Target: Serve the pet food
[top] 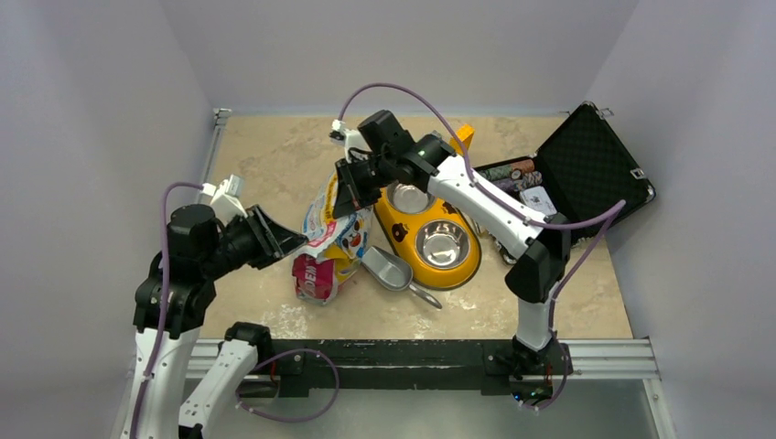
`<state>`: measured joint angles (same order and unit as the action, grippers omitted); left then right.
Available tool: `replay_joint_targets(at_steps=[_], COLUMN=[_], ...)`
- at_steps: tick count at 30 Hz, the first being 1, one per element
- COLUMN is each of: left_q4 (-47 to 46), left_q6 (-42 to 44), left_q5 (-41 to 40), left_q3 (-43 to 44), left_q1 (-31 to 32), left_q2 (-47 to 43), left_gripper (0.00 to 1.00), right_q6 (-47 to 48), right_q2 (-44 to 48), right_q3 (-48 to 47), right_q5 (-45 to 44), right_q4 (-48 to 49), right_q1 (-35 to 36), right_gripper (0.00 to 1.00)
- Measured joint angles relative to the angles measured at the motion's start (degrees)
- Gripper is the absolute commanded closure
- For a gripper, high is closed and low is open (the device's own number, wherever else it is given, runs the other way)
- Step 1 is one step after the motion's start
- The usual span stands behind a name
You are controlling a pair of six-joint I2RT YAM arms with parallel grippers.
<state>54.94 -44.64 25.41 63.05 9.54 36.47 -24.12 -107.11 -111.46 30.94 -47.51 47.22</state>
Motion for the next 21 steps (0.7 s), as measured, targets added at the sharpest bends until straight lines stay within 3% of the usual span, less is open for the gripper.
replay_joint_targets(at_steps=[4,8,10,12,17,21], left_q4=[-1.1,-2.1,-2.8,-3.5,-6.2,-8.1], left_q6=[-0.4,-0.7,-0.8,-0.8,-1.3,-1.9], left_q5=[1.6,3.0,3.9,4.8,6.7,7.9], left_q3=[-2.3,-5.1,-6.0,-6.7,-7.7,-7.8], left_q1=[0.0,0.0,0.0,0.0,0.0,0.0], left_q2=[0.0,-0.4,-0.5,-0.5,-0.4,0.2], left_gripper=[0.72,0.73,0.73,0.71,0.68,0.67], right_q6=[-4.9,-13.4,-17.4,-20.5,-24.6,-26.9], right_q2=[-2.3,-0.2,2.1,4.9,13.3,17.6], right_q3=[-2.1,2.2,4.8,7.0,11.9,14.4], right_q5=[-2.7,-6.8,-8.4,-9.5,-12.3,-14.1], right_q4=[3.0,8.0,10.2,11.8,15.4,17.4], right_q1=[2.5,4.0,4.4,4.7,4.8,2.8], right_gripper=[0.97,0.64,0.51,0.44,0.44,0.5])
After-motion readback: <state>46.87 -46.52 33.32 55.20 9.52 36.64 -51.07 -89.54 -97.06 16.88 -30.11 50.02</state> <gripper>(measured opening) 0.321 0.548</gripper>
